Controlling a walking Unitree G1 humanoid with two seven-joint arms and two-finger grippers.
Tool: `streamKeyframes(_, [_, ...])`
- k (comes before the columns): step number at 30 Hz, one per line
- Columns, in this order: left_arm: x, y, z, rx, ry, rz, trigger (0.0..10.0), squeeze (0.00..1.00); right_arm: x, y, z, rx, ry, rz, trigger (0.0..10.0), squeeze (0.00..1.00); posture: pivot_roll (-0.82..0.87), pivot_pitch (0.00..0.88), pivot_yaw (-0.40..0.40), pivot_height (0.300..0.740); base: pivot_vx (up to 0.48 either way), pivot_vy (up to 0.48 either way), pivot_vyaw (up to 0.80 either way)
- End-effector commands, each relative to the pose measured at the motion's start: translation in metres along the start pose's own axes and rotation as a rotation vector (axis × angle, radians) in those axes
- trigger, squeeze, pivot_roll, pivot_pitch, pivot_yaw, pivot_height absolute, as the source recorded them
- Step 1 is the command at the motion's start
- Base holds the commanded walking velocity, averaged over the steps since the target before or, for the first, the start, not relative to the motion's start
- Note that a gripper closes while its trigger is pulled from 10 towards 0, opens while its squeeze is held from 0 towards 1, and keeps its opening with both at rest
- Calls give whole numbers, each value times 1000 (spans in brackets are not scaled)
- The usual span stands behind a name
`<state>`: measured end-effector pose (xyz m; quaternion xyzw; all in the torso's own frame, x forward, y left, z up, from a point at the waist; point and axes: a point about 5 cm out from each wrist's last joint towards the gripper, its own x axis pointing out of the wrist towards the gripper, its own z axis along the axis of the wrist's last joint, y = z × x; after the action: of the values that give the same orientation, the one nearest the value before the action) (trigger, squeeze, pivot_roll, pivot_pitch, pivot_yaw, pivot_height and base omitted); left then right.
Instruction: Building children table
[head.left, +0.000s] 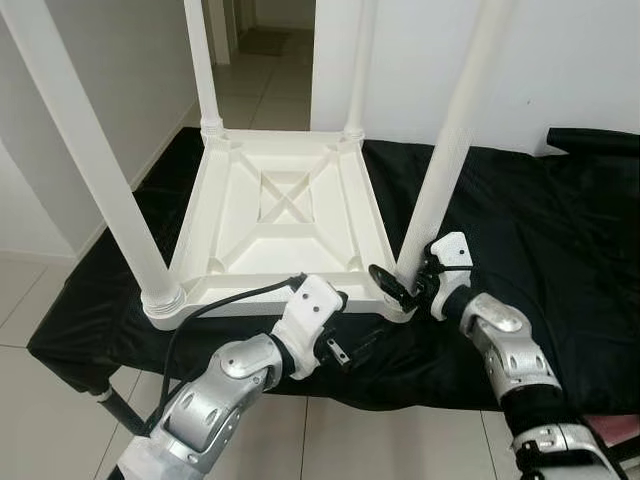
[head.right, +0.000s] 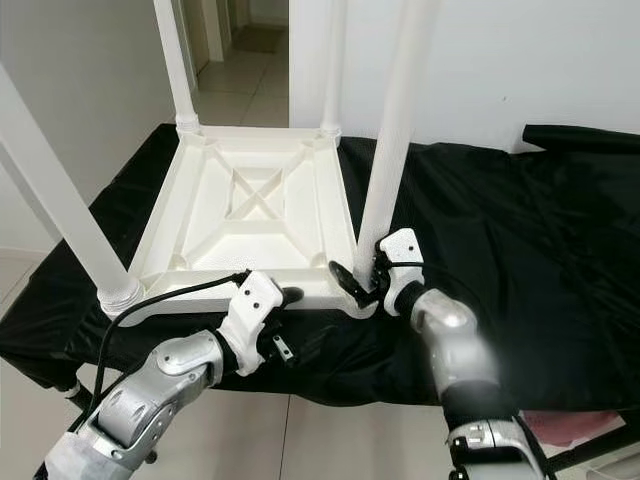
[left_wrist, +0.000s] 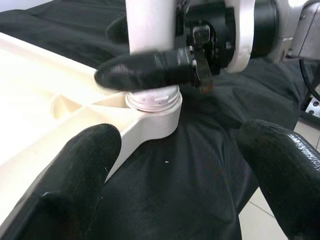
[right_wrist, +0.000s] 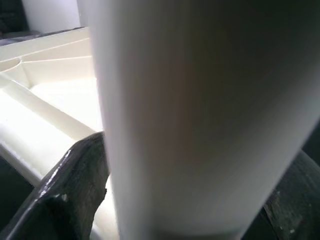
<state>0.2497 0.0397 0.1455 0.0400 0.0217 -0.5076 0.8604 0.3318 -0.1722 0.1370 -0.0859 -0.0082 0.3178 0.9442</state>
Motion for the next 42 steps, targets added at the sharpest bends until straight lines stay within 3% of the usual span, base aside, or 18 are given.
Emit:
streamKeyframes(1, [1,-2,-2,11,11,-54,10000,0,5,2,-1,-18,17,61,10000,0,-23,0,-7,740,0,0,0])
streamKeyframes(2, [2,-2,-2,12,9,-50,10000,0,6,1,-4,-24,33,85,0,0,-17,0,-14,740,0,0,0])
streamKeyframes(16, [2,-2,-2,10,2,-35,10000,0,-6,-9,-19,12,109,150,0,0,-15,0,-25,740,0,0,0])
streamKeyframes(17, [2,-1,-2,9,3,-33,10000,0,-7,-10,-19,30,96,130,10000,0,-18,0,-26,740,0,0,0])
streamKeyframes(22, [1,-1,-2,8,3,-31,10000,0,-10,-13,-16,53,65,78,10000,0,-22,0,-26,740,0,0,0])
streamKeyframes(29, [2,-3,-3,5,3,-36,10000,0,-8,-15,-15,47,70,-125,10000,0,-30,0,-23,740,0,0,0])
streamKeyframes(36, [1,-3,-3,3,4,-35,10000,0,-1,2,-5,149,-9,-315,10000,0,-28,0,-20,740,0,0,0])
streamKeyframes(40, [0,-3,-3,1,7,-32,10000,0,-2,13,-4,207,-26,-585,10000,0,-24,0,-21,740,0,0,0])
streamKeyframes(42, [0,-2,-4,2,9,-30,10000,0,-2,19,-4,223,-27,-651,10000,0,-23,0,-21,740,0,0,0])
